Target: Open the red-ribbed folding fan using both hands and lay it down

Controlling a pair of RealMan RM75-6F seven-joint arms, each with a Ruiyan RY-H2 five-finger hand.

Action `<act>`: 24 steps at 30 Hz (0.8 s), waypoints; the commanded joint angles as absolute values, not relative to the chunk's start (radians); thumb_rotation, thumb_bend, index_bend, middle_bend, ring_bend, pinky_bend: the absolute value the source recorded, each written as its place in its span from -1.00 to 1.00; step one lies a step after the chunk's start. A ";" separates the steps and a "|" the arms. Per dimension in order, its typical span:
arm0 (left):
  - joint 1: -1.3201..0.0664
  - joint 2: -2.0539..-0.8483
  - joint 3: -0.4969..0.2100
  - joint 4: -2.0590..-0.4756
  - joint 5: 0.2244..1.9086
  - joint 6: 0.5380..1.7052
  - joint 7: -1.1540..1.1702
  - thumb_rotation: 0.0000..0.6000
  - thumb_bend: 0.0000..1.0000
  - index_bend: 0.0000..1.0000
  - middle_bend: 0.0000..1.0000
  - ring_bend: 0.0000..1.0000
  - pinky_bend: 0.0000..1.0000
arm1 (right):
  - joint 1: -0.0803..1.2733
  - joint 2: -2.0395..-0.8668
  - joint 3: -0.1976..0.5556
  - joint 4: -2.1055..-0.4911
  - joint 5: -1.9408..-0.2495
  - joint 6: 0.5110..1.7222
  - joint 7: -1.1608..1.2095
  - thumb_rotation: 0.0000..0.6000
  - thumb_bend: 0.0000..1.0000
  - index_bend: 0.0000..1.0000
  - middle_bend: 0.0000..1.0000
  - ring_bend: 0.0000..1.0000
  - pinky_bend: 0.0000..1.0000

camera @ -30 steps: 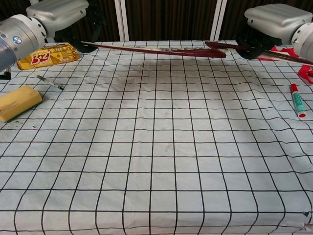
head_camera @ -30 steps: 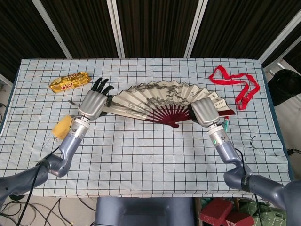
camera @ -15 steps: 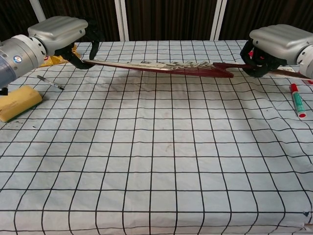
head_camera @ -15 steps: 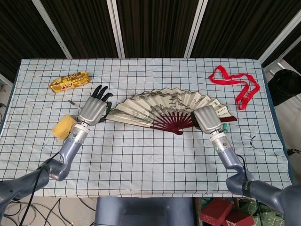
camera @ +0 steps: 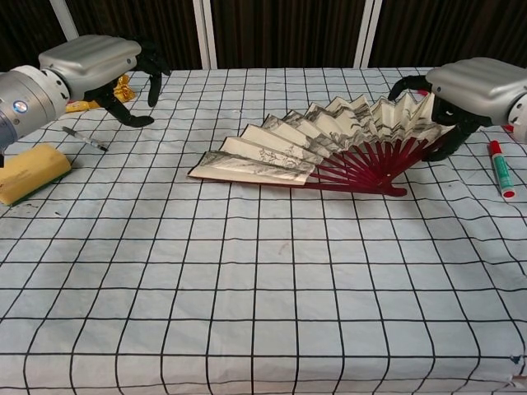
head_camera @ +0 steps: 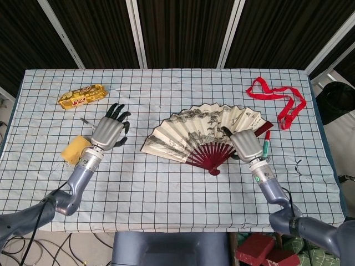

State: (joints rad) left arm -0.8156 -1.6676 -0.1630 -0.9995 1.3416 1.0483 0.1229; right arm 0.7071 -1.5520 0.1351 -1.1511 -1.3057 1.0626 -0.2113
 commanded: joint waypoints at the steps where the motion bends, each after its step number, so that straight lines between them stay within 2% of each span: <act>1: -0.808 -1.657 -0.159 -1.012 1.344 1.049 0.127 1.00 -0.71 0.05 -0.63 -0.99 -0.99 | 0.698 -1.541 0.137 -1.175 -1.291 1.054 -0.234 1.00 -0.99 -0.94 0.88 0.89 0.67; 5: -0.795 -1.638 -0.156 -1.038 1.348 1.058 0.128 1.00 -0.85 -0.10 -0.68 -1.00 -1.00 | 0.689 -1.523 0.143 -1.219 -1.248 1.033 -0.291 1.00 -1.00 -1.00 0.55 0.63 0.54; 8: -0.781 -1.617 -0.153 -1.068 1.353 1.071 0.125 1.00 -0.90 -0.24 -0.72 -1.00 -1.00 | 0.681 -1.506 0.145 -1.262 -1.205 1.017 -0.352 1.00 -1.00 -1.00 0.12 0.29 0.32; 10: -0.771 -1.600 -0.151 -1.091 1.357 1.082 0.126 1.00 -0.93 -0.32 -0.75 -1.00 -1.00 | 0.676 -1.494 0.145 -1.289 -1.178 1.009 -0.391 1.00 -1.00 -1.00 -0.22 -0.02 0.13; 13: -0.752 -1.571 -0.148 -1.130 1.360 1.099 0.126 1.00 -0.95 -0.47 -0.80 -1.00 -1.00 | 0.669 -1.474 0.138 -1.329 -1.144 1.002 -0.449 1.00 -1.00 -1.00 -0.62 -0.40 -0.14; 15: -0.738 -1.547 -0.145 -1.162 1.360 1.110 0.128 1.00 -0.96 -0.56 -0.83 -1.00 -1.00 | 0.663 -1.458 0.130 -1.356 -1.124 1.000 -0.491 1.00 -1.00 -1.00 -0.78 -0.58 -0.28; 19: -0.702 -1.490 -0.139 -1.237 1.360 1.141 0.136 1.00 -0.97 -0.68 -0.87 -1.00 -1.00 | 0.649 -1.425 0.116 -1.417 -1.087 1.009 -0.560 1.00 -1.00 -1.00 -0.90 -0.72 -0.43; 24: -0.627 -1.390 -0.122 -1.359 1.357 1.210 0.146 1.00 -0.97 -0.75 -0.89 -1.00 -1.00 | 0.610 -1.368 0.098 -1.495 -1.095 1.068 -0.585 1.00 -1.00 -1.00 -0.90 -0.74 -0.44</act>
